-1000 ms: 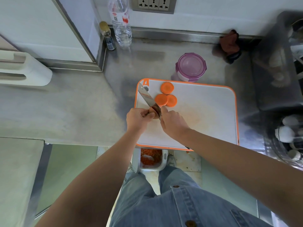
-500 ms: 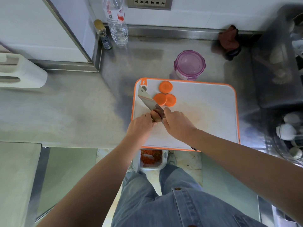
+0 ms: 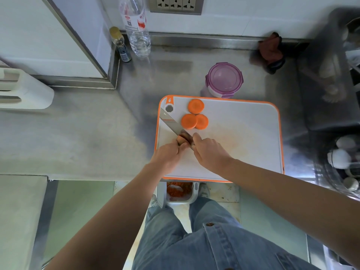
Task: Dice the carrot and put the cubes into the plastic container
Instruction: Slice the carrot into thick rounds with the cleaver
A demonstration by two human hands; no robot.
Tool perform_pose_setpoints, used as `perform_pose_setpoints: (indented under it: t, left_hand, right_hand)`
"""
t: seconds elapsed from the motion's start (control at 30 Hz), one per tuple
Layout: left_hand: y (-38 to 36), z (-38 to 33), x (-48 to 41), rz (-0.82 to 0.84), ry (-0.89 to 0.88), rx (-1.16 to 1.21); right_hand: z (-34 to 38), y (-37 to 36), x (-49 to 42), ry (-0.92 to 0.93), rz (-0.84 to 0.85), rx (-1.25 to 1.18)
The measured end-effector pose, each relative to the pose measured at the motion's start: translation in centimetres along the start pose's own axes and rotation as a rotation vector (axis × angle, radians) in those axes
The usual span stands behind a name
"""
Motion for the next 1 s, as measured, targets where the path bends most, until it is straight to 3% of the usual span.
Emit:
perform_pose_setpoints:
  t: [0.27,0.4,0.57,1.0]
  left_hand:
    - [-0.4,0.7,-0.2,0.046,0.075,0.258]
    - [-0.1,0.3,0.4,-0.107,0.073,0.003]
    - [-0.1,-0.6,1.7,-0.248,-0.072,-0.194]
    - [-1.3,0.5,0.8,-0.093,-0.014,0.028]
  right_hand:
    - [-0.6,-0.7,0.3,0.029,-0.059,-0.022]
    - [-0.3,0.4,-0.5,-0.014,-0.055,-0.039]
    - [-0.4,1.1,-0.4,-0.023,0.022,-0.017]
    - [-1.3,-0.9,0.7,0.055,-0.008,-0.062]
Point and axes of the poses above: each hand's wrist, its own x-axis away from the middle knuckle, its own y-axis out of the back of the hand, z = x × y, the point moved 3 cm from there along -x, towards the middle knuckle, and after that the axes turned 13 degrees about -z, right-handed, at the moved point
